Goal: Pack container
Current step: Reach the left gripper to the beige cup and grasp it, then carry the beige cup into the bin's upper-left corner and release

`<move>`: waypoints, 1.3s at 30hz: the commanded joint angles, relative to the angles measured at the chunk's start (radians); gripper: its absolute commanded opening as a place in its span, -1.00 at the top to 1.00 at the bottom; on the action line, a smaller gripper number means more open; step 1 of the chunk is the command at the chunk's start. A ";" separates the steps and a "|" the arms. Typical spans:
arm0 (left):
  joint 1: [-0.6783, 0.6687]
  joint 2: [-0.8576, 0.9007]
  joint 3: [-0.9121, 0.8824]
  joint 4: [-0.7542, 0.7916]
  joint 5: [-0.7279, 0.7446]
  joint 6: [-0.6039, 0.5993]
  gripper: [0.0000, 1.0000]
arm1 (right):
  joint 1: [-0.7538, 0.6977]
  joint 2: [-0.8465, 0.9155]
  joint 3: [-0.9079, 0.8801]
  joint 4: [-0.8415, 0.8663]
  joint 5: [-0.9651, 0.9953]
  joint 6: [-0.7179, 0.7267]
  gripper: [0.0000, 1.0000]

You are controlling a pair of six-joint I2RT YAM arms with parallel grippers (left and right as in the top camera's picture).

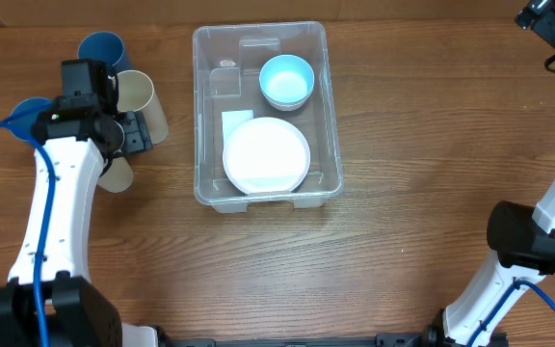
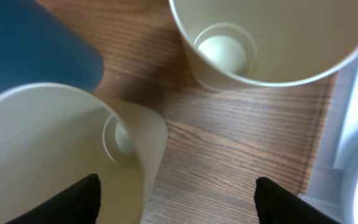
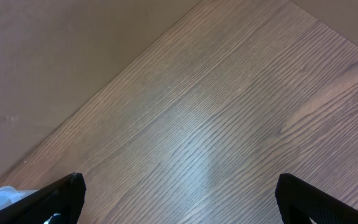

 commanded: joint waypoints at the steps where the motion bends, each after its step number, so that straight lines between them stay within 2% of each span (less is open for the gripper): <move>1: 0.005 0.010 0.017 -0.002 -0.032 -0.010 -0.39 | 0.002 -0.002 0.006 0.002 0.008 0.005 -1.00; 4: 0.005 0.010 0.017 -0.007 -0.033 -0.010 0.30 | 0.002 -0.002 0.006 0.002 0.008 0.005 -1.00; 5: 0.005 0.010 0.017 -0.015 -0.036 -0.011 0.69 | 0.002 -0.002 0.006 0.002 0.008 0.005 -1.00; 6: 0.005 0.009 0.017 -0.027 -0.060 -0.032 0.92 | 0.002 -0.002 0.006 0.002 0.008 0.005 -1.00; 10: 0.005 0.009 0.019 -0.061 -0.097 -0.066 0.92 | 0.002 -0.002 0.006 0.002 0.008 0.005 -1.00; 14: 0.003 0.007 0.108 -0.201 -0.073 -0.109 0.92 | 0.002 -0.002 0.006 0.002 0.008 0.005 -1.00; 17: 0.001 -0.009 0.251 -0.352 -0.025 -0.108 0.92 | 0.002 -0.002 0.006 0.002 0.008 0.005 -1.00; 21: -0.058 -0.079 0.539 -0.577 -0.002 -0.099 0.92 | 0.002 -0.002 0.006 0.002 0.008 0.005 -1.00; 23: -0.116 -0.124 0.621 -0.600 0.019 -0.068 0.92 | 0.002 -0.002 0.006 0.002 0.008 0.005 -1.00; 25: -0.184 -0.168 0.678 -0.597 0.031 -0.066 0.92 | 0.002 -0.002 0.006 0.002 0.008 0.005 -1.00; 26: -0.258 -0.208 0.710 -0.564 0.047 -0.063 0.92 | 0.002 -0.002 0.006 0.002 0.008 0.005 -1.00; 28: -0.392 -0.251 0.713 -0.449 0.040 -0.046 0.92 | 0.002 -0.002 0.006 0.002 0.008 0.005 -1.00; 30: -0.463 -0.235 0.708 -0.371 -0.003 -0.048 0.92 | 0.002 -0.002 0.006 0.002 0.008 0.005 -1.00; 33: -0.506 -0.132 0.708 -0.293 -0.013 -0.055 0.92 | 0.002 -0.002 0.006 0.002 0.008 0.005 -1.00; 39: -0.506 0.170 0.708 -0.149 -0.013 -0.039 0.92 | 0.002 -0.002 0.006 0.002 0.008 0.005 -1.00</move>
